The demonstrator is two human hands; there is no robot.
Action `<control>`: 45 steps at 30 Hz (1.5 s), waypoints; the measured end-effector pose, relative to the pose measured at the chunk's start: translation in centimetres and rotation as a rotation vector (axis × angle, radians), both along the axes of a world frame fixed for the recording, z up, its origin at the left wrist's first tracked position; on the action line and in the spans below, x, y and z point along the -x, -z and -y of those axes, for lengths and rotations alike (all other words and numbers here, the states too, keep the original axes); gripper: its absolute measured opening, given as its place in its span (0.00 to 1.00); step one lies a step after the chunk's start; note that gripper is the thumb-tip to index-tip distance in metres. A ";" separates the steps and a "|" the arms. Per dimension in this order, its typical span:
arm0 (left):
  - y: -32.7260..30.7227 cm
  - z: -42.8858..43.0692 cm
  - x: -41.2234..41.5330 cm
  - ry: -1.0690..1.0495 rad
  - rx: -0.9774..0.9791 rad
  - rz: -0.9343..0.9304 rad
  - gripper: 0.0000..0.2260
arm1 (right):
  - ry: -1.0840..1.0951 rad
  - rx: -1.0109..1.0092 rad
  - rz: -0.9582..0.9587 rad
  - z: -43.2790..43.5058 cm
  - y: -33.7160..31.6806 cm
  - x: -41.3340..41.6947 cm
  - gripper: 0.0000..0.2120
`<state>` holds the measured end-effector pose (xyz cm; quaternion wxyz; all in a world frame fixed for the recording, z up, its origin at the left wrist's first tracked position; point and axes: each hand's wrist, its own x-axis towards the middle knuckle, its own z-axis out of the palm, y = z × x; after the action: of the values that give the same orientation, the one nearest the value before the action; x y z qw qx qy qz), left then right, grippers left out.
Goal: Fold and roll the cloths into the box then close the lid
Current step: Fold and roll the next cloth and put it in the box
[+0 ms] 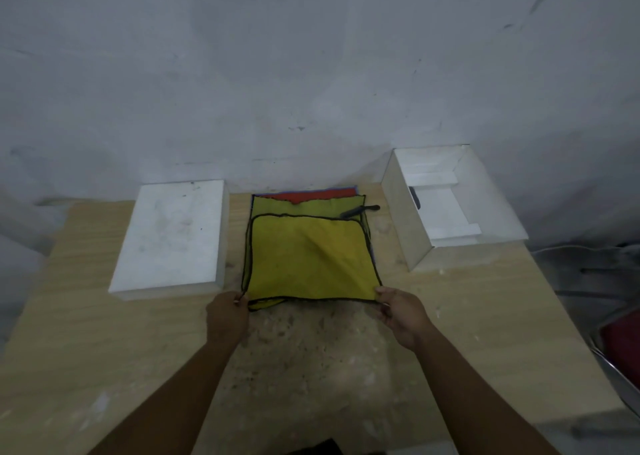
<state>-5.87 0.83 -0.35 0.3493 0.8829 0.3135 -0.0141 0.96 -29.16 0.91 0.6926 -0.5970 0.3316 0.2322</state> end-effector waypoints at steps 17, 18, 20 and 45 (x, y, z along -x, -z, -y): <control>-0.9 0.7 6.4 -0.457 0.874 0.149 0.04 | -0.174 0.106 -0.036 4.3 1.3 4.1 0.12; -0.8 0.7 7.4 -0.471 0.955 0.143 0.02 | -0.187 0.095 -0.044 4.7 1.4 4.6 0.12; -0.3 0.4 9.2 -0.461 1.057 0.106 0.02 | -0.207 0.074 -0.056 5.4 1.7 5.5 0.11; -1.3 -1.1 7.5 -0.029 0.553 -0.001 0.10 | -0.535 0.323 0.330 6.1 1.1 5.8 0.06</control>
<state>-13.41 1.98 0.98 0.5771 0.7495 0.3104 -0.0947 -4.79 -35.31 -0.21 0.5481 -0.7941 0.0795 0.2505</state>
